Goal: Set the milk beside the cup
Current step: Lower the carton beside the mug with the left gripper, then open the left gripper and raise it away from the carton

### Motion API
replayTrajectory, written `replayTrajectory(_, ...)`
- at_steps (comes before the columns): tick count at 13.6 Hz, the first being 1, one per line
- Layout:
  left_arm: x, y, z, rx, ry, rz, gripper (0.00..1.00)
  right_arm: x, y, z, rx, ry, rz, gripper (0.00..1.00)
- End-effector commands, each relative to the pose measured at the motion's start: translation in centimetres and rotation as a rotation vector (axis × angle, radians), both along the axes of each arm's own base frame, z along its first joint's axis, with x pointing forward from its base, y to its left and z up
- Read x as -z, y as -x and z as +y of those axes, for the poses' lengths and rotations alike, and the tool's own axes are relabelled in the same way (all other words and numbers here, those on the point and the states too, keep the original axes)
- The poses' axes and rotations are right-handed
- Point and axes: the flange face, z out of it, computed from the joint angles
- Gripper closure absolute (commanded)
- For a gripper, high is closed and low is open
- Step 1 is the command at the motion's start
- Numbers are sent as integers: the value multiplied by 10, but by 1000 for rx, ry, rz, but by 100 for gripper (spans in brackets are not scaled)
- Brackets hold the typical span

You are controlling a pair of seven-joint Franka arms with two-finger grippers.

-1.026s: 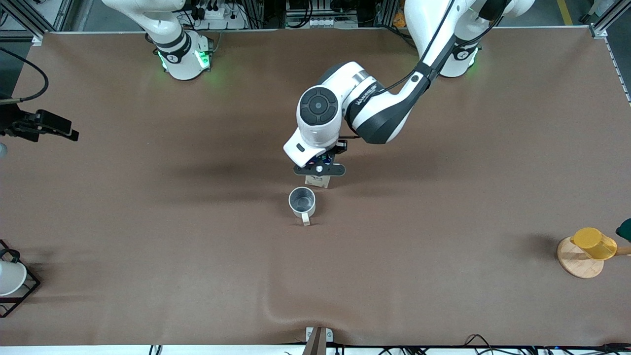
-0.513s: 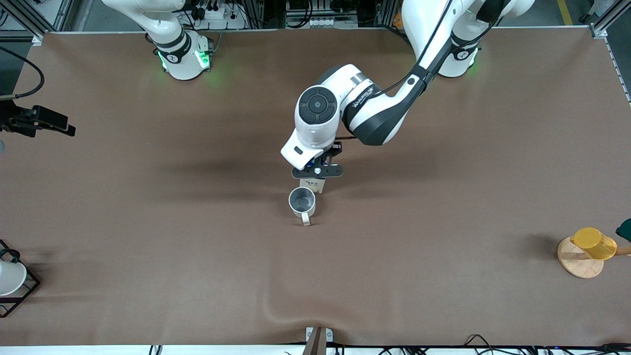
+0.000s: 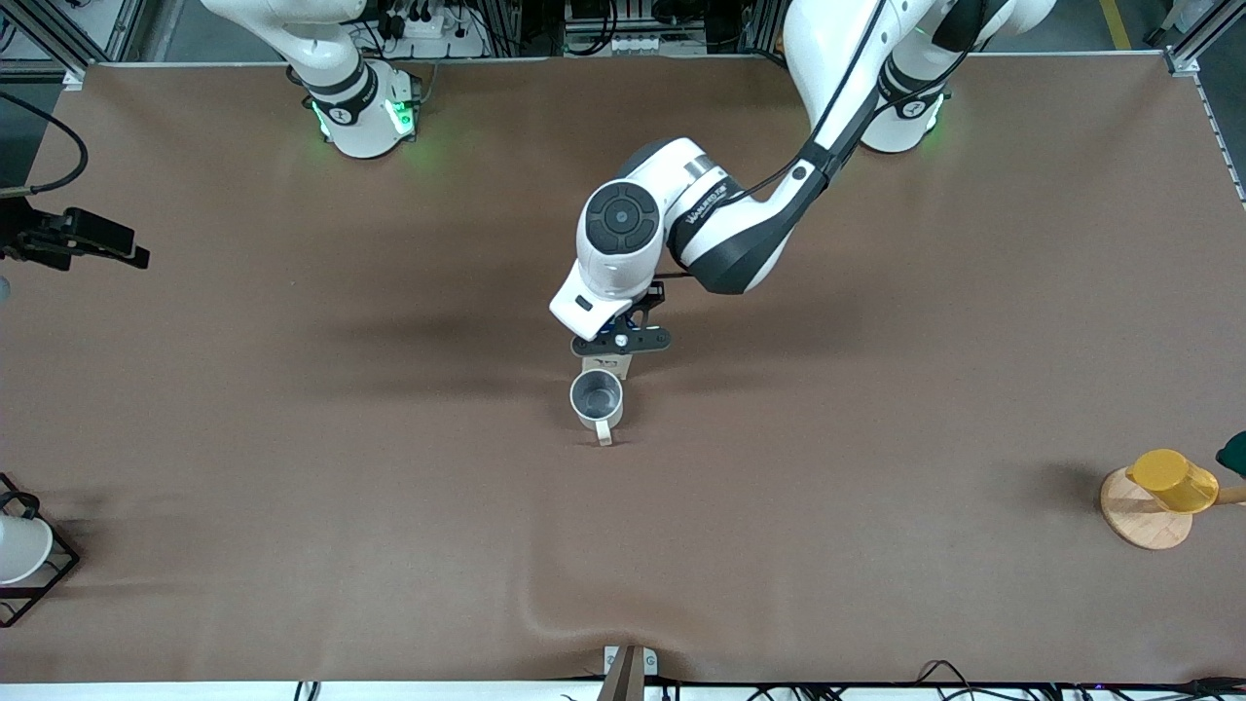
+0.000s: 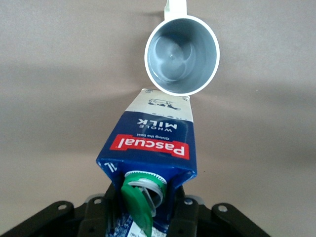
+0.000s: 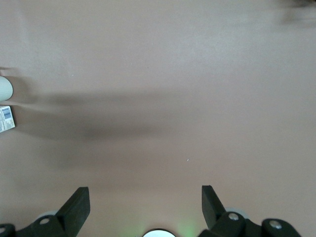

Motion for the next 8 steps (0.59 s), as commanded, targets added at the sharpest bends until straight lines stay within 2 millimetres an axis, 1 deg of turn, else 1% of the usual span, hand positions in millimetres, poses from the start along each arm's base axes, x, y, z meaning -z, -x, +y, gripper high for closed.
replayTrajectory(1,4,-1,-4,-25,9,9,43,-3,10,-3,-10,9,1,0)
replayTrajectory(2,6,-4,-1,-25,9,11,26,-3,10,-4,-8,9,1,0)
replayTrajectory(3,6,-6,1,-20,10,10,0,-2,10,-5,-6,9,2,0)
replayTrajectory(4,5,-7,1,-19,12,8,0,-1,11,-8,0,9,4,0)
replayTrajectory(7,-7,-5,1,-22,21,-2,0,-1,11,-9,0,9,4,0)
replayTrajectory(8,-21,-6,3,-25,28,-16,0,-1,11,-8,0,9,5,0)
